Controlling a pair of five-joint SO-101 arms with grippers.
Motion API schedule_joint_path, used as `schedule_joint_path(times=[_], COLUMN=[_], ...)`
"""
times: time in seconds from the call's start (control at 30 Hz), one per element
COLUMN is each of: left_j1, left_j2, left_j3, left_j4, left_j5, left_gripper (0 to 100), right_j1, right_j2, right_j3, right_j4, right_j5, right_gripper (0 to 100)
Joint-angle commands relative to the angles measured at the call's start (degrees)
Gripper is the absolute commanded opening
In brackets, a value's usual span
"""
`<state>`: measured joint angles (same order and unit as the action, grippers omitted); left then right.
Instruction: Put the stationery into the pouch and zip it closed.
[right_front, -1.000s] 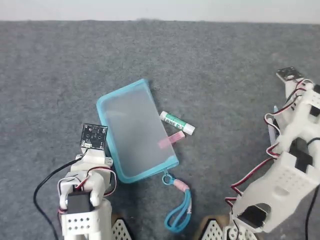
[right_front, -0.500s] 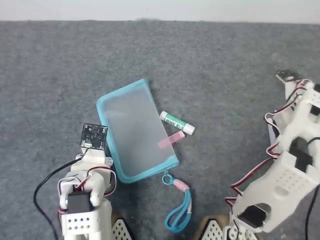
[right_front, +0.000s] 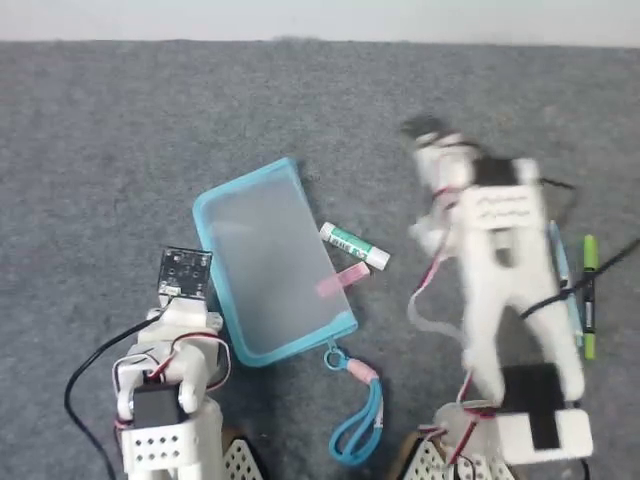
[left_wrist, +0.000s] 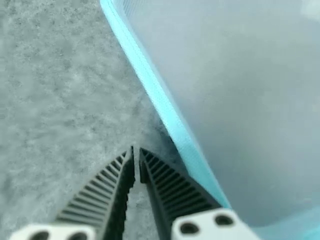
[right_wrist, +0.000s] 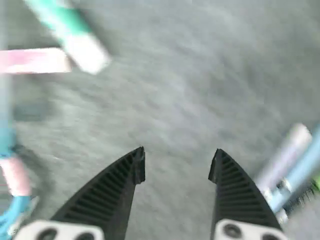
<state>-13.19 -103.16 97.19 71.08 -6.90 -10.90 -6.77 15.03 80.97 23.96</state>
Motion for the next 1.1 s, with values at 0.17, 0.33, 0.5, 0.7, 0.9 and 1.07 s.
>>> schedule_joint_path(times=[0.17,0.33,0.5,0.7,0.9,1.07], left_j1=[-17.5,-17.0,-15.9,-15.9,-15.9,-15.9], left_j2=[-1.1,-1.1,-1.1,-1.1,-1.1,-1.1], left_j3=[-0.6,-0.6,-0.6,-0.6,-0.6,-0.6], left_j4=[-12.5,-11.0,-10.8,-10.8,-10.8,-10.8], left_j5=[-15.4,-16.3,-16.3,-16.3,-16.3,-16.3], left_gripper=[1,1,1,1,1,1], right_j1=[-16.4,-18.9,-18.7,-16.3,-11.2,-7.3], right_j2=[4.5,15.6,27.4,35.9,36.4,35.5], right_j3=[-2.7,-12.2,-21.5,-26.2,-26.3,-26.2], right_j4=[-13.1,-13.8,-13.7,-13.2,-11.0,-8.9], right_j5=[-3.3,-3.3,-3.3,-3.6,-3.7,-5.9], right_gripper=[19.8,19.8,19.8,19.4,11.7,0.4])
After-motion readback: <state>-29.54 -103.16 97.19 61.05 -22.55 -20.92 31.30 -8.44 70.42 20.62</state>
